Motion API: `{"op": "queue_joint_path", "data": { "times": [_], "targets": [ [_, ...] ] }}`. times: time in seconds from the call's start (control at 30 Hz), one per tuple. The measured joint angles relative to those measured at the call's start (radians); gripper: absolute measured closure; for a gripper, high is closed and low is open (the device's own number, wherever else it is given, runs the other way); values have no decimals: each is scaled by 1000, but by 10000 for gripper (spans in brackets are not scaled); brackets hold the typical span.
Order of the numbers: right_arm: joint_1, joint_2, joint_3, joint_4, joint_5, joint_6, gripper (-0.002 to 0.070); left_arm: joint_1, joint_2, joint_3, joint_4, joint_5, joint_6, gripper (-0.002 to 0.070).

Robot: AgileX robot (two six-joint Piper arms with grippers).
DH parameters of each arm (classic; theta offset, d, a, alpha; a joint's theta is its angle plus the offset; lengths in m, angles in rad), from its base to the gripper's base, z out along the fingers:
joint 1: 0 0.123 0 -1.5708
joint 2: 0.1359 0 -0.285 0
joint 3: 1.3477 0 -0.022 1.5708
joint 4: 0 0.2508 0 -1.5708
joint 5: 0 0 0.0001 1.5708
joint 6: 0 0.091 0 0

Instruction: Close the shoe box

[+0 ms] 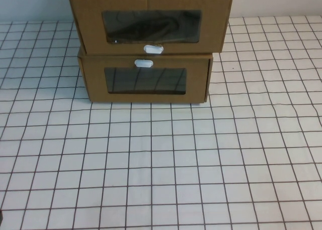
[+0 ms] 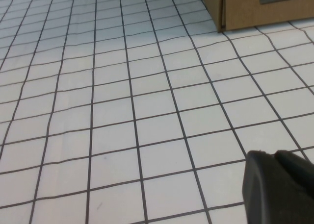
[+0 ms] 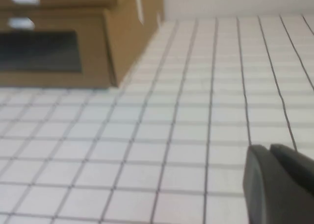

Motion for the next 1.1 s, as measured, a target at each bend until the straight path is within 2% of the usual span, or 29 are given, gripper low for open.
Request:
{"op": "queue_joint_path", "data": {
  "times": [0.1, 0.2, 0.4, 0.7, 0.93, 1.1],
  "targets": [
    [-8, -2, 56, -98, 24, 122, 689, 0, 0, 0, 0, 0, 0, 677],
    [-8, -2, 58, -125, 36, 154, 689, 2, 0, 0, 0, 0, 0, 677],
    [-8, -2, 58, -142, 50, 54, 689, 2, 0, 0, 0, 0, 0, 677],
    [-12, -2, 58, -145, 63, 30, 689, 2, 0, 0, 0, 0, 0, 677],
    [-120, -2, 58, -145, 67, 28, 690, 2, 0, 0, 0, 0, 0, 677],
    [-134, -2, 58, -143, 72, 28, 690, 2, 0, 0, 0, 0, 0, 677]
  ]
}}
